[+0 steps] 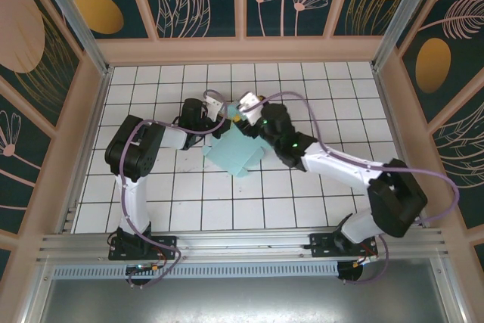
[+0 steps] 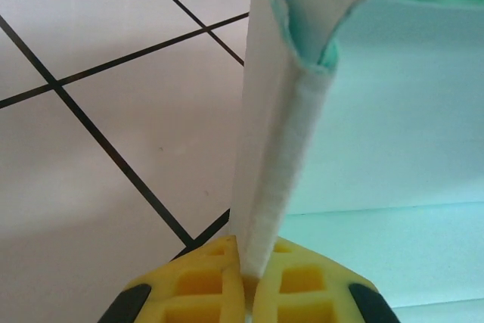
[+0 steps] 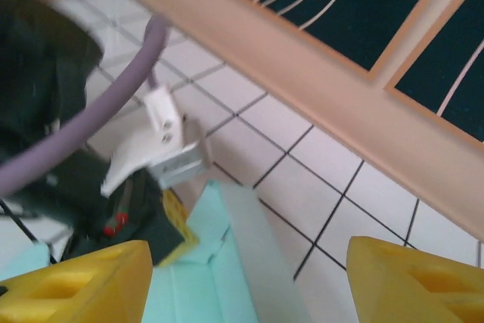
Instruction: Fold the paper box
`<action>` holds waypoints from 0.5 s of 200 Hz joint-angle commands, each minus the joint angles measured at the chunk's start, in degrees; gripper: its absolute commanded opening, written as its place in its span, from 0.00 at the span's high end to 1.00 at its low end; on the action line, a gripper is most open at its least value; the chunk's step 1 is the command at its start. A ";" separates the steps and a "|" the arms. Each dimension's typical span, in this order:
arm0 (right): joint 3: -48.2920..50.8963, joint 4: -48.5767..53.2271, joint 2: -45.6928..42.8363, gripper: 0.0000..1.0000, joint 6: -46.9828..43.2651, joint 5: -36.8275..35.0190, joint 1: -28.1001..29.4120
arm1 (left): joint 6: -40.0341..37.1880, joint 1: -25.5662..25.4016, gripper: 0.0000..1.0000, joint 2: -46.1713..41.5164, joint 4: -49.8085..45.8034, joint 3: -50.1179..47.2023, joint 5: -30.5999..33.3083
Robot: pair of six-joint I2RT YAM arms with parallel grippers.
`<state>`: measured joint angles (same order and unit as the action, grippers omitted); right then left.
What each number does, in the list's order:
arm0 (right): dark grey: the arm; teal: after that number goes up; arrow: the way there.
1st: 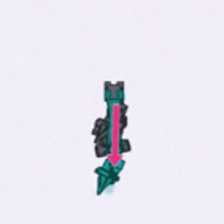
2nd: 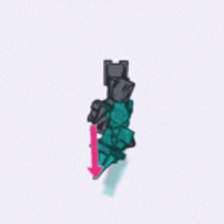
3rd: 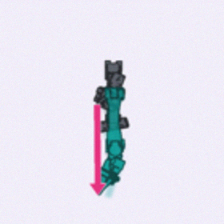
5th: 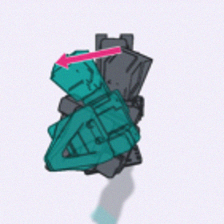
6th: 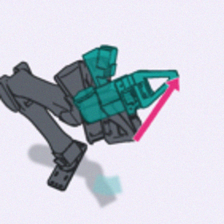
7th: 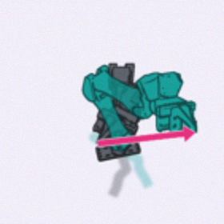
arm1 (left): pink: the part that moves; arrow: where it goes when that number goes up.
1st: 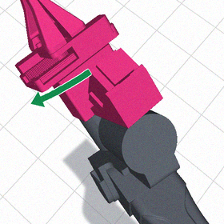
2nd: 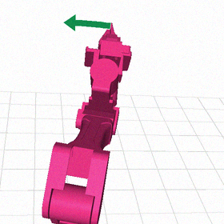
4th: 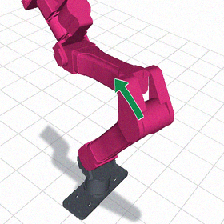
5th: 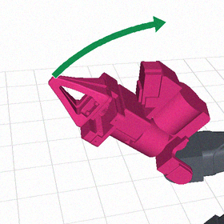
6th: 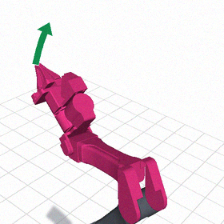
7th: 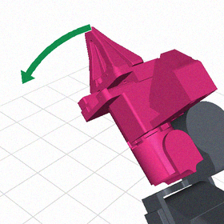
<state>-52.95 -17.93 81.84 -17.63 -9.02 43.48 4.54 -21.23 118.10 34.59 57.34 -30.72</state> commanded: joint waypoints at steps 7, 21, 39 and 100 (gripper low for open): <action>0.60 -1.57 -3.20 0.31 20.54 12.69 -7.53 | 1.69 -0.12 0.94 -3.83 6.39 -3.38 2.21; -3.39 4.01 -0.67 0.32 27.31 14.43 -11.63 | 2.13 -0.50 0.94 -4.91 9.51 -5.95 4.26; -9.25 11.48 4.21 0.32 32.84 19.62 -15.01 | 1.56 -1.58 0.94 -6.95 12.89 -9.18 7.79; -22.11 24.97 19.65 0.33 36.15 37.58 -16.91 | -3.94 -7.38 0.94 -9.27 14.25 -14.43 14.80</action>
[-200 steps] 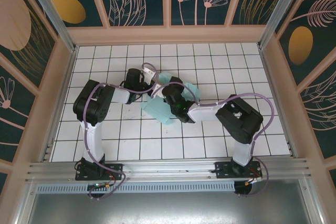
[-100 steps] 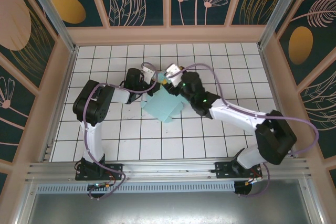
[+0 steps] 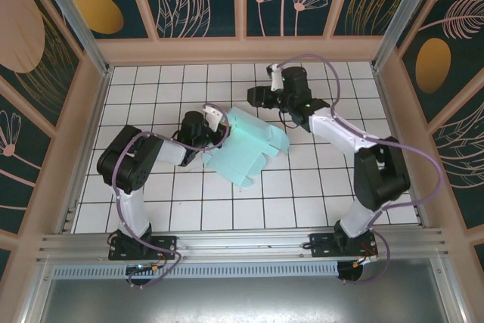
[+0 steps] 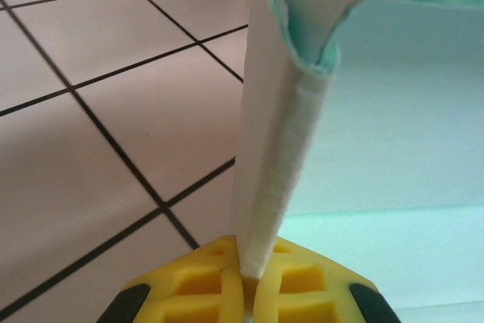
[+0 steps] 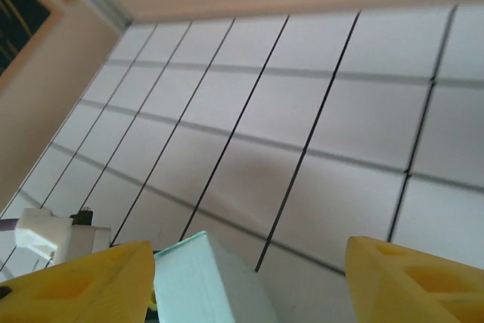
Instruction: Fold the paper box
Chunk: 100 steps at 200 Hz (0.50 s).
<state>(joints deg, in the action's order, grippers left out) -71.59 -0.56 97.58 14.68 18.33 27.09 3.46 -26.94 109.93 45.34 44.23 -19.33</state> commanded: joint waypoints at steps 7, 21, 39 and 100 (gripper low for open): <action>-3.57 7.42 4.91 0.33 3.96 11.65 -0.54 | -2.93 -2.05 0.94 -0.52 3.82 -1.35 3.52; -2.68 5.49 6.46 0.32 4.79 15.81 -0.53 | -2.72 -2.54 0.93 1.11 3.18 -0.47 2.74; -1.42 2.91 8.45 0.34 5.36 20.72 -0.54 | -2.42 -2.80 0.93 2.34 3.20 0.29 1.84; 0.67 1.32 11.93 0.41 5.50 22.20 -0.55 | -2.84 -2.92 0.91 4.04 1.94 1.17 0.62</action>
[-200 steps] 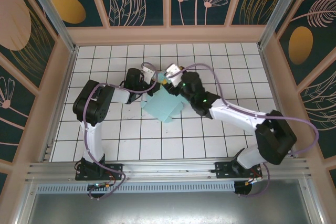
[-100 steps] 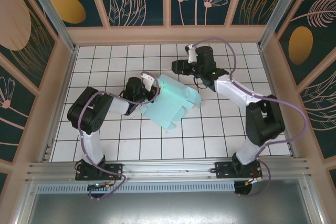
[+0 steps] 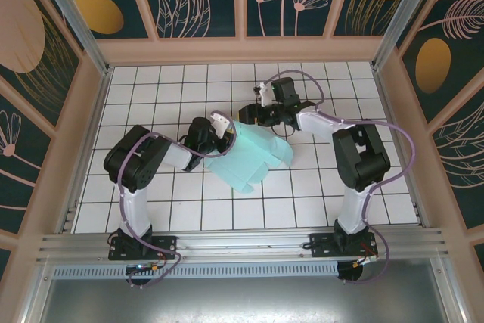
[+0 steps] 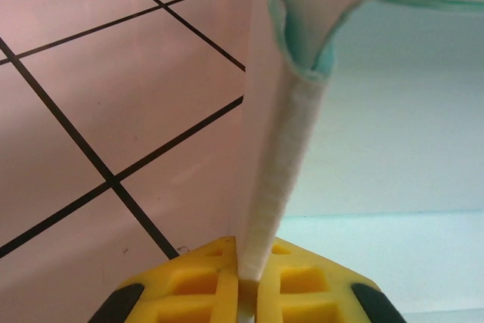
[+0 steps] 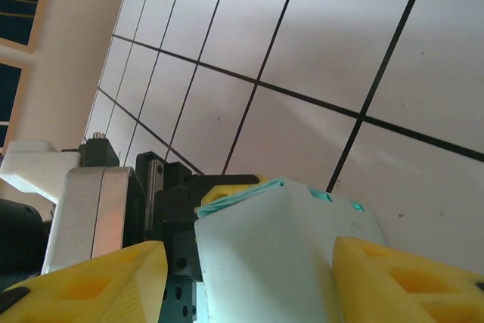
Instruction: Fold the paper box
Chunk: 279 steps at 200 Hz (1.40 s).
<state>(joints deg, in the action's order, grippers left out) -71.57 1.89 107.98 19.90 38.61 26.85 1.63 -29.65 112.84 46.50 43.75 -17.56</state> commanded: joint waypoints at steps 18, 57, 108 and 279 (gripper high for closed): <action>-0.03 0.70 2.78 0.41 -0.45 0.70 -0.30 | -0.90 -0.23 0.90 1.16 0.30 1.92 -1.07; -0.14 2.17 4.29 0.44 -0.91 -1.56 -0.29 | -0.24 -0.23 0.89 1.94 -0.84 2.71 -1.86; 1.06 2.67 4.24 0.47 -1.36 -2.49 -0.31 | 0.22 -0.16 0.78 1.42 -0.95 3.17 -2.00; 2.09 1.20 3.18 0.47 -1.44 1.50 -0.48 | 3.21 -0.23 1.00 3.48 0.34 6.01 -3.03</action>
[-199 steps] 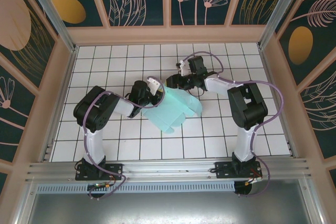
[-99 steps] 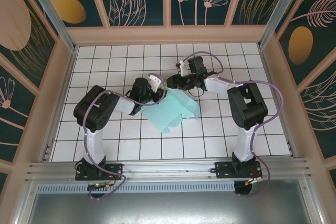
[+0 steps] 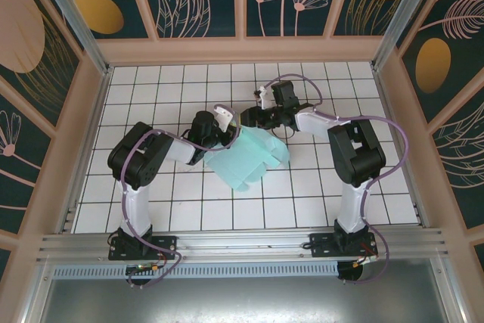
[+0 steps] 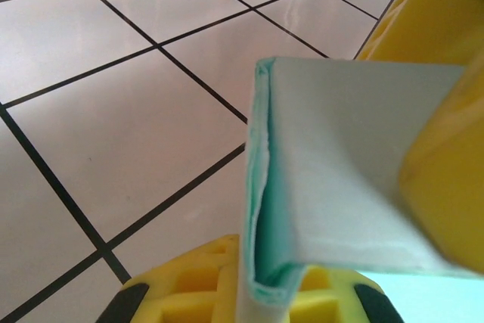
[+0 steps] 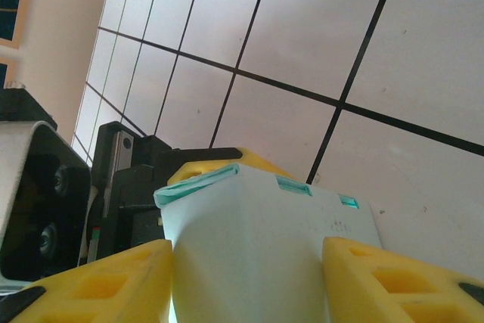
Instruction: Fold the paper box
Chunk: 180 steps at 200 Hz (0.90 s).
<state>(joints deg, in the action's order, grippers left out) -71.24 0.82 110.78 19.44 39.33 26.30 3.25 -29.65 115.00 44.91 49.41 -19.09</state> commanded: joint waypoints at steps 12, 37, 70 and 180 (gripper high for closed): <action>1.81 1.92 0.28 0.47 -0.84 1.09 -0.05 | 1.83 -0.22 0.99 1.42 2.44 0.25 -1.91; 1.99 0.78 0.23 0.47 -0.14 1.74 -0.46 | 2.94 -0.16 0.75 1.97 3.61 0.40 -2.92; 2.75 -0.94 0.13 0.47 1.01 3.07 -0.62 | 4.02 -0.18 0.75 3.59 2.24 2.02 -2.74; 4.61 -5.05 -0.35 0.48 3.98 6.15 -1.52 | 6.20 -0.23 1.00 6.39 -1.23 4.72 -1.71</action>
<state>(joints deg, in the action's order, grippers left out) -68.10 -6.31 110.76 23.07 43.22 24.32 7.97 -29.69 119.85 45.36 53.41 -21.61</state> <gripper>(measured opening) 0.523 0.073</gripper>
